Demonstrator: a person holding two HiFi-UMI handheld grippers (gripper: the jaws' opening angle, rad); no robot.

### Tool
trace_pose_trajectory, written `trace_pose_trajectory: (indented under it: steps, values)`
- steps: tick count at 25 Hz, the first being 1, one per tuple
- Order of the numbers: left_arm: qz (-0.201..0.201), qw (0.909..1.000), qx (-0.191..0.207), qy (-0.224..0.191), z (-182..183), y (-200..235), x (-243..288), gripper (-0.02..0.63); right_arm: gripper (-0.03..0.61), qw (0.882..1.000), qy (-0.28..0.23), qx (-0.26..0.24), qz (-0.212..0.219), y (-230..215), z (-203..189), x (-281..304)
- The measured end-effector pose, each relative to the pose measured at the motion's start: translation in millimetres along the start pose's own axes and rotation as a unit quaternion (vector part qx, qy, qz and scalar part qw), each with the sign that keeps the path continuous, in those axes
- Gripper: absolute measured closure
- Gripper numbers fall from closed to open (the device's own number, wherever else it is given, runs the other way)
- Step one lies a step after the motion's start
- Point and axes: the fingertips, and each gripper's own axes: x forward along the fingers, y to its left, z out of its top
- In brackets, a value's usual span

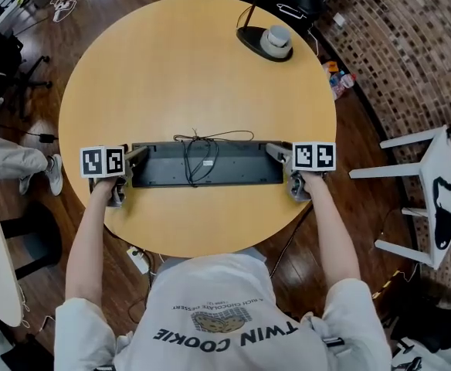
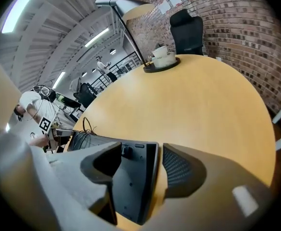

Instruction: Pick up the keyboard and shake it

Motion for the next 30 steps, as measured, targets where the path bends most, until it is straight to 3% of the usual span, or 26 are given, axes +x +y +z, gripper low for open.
trace_pose_trajectory:
  steps: [7, 9, 16, 22, 30]
  values:
    - [-0.027, 0.9993, 0.001, 0.025, -3, -8, 10, 0.303, 0.322, 0.999, 0.025, 0.008, -0.040, 0, 0, 3]
    - [-0.039, 0.9989, -0.008, 0.024, -3, -11, 9, 0.345, 0.322, 0.999, 0.025, 0.010, -0.040, 1, 1, 4]
    - [-0.029, 0.9992, -0.014, 0.024, -5, -12, 7, 0.353, 0.331, 0.999, 0.014, 0.008, -0.039, 0, 1, 4]
    - [-0.017, 0.9997, 0.006, -0.018, 3, -15, -3, 0.354, 0.334, 0.998, -0.020, -0.001, -0.053, 6, 6, -5]
    - [-0.002, 0.9920, 0.086, -0.092, 23, -25, -36, 0.357, 0.351, 0.990, -0.091, -0.066, -0.082, 28, 17, -38]
